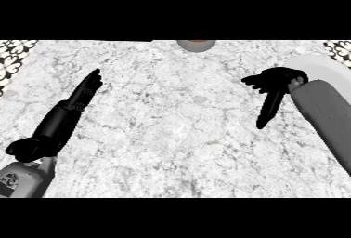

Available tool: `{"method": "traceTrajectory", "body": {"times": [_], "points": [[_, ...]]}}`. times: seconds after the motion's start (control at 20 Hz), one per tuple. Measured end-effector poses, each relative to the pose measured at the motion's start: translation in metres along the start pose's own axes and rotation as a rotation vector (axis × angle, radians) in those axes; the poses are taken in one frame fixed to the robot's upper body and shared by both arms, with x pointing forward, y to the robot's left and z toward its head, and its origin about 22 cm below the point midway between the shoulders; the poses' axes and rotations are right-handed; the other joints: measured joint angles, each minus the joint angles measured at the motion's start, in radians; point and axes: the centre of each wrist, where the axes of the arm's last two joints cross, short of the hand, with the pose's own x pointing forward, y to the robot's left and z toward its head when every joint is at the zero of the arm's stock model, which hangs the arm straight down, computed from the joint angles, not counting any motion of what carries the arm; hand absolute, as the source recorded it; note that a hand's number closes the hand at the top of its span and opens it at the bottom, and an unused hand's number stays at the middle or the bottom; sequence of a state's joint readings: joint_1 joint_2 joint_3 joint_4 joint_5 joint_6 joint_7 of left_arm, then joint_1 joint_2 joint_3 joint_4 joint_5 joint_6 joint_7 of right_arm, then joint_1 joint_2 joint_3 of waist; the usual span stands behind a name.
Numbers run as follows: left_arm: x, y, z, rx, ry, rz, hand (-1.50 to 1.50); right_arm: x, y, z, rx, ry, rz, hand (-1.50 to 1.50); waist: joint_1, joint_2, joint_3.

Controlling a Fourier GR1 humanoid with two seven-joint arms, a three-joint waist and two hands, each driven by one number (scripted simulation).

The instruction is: Pick the can from the placemat and place it in the plate

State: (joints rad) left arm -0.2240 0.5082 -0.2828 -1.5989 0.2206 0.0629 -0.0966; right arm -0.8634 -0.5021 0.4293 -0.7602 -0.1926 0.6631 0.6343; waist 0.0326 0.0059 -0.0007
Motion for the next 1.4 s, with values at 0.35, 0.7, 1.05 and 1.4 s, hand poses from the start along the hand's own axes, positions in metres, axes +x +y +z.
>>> {"method": "traceTrajectory", "body": {"times": [0.35, 0.7, 1.05, 1.4], "points": [[0.004, 0.0, -0.003, 0.004, 0.006, 0.001, 0.0, 0.018, -0.019, -0.003, 0.181, 0.085, -0.032, -1.5, -0.008, -0.001, 0.0], [0.001, -0.003, 0.0, -0.004, 0.0, 0.002, 0.0, 0.01, -0.043, 0.004, 0.201, 0.199, -0.014, -1.5, 0.001, 0.004, 0.001], [0.006, -0.001, -0.003, -0.012, -0.008, 0.006, 0.0, 0.001, -0.049, 0.001, 0.227, 0.246, -0.035, -1.5, 0.002, 0.006, 0.001], [0.006, 0.005, 0.001, 0.001, 0.001, 0.001, 0.0, -0.003, -0.04, -0.012, 0.292, 0.245, -0.027, -1.5, -0.003, 0.003, 0.001]]}}
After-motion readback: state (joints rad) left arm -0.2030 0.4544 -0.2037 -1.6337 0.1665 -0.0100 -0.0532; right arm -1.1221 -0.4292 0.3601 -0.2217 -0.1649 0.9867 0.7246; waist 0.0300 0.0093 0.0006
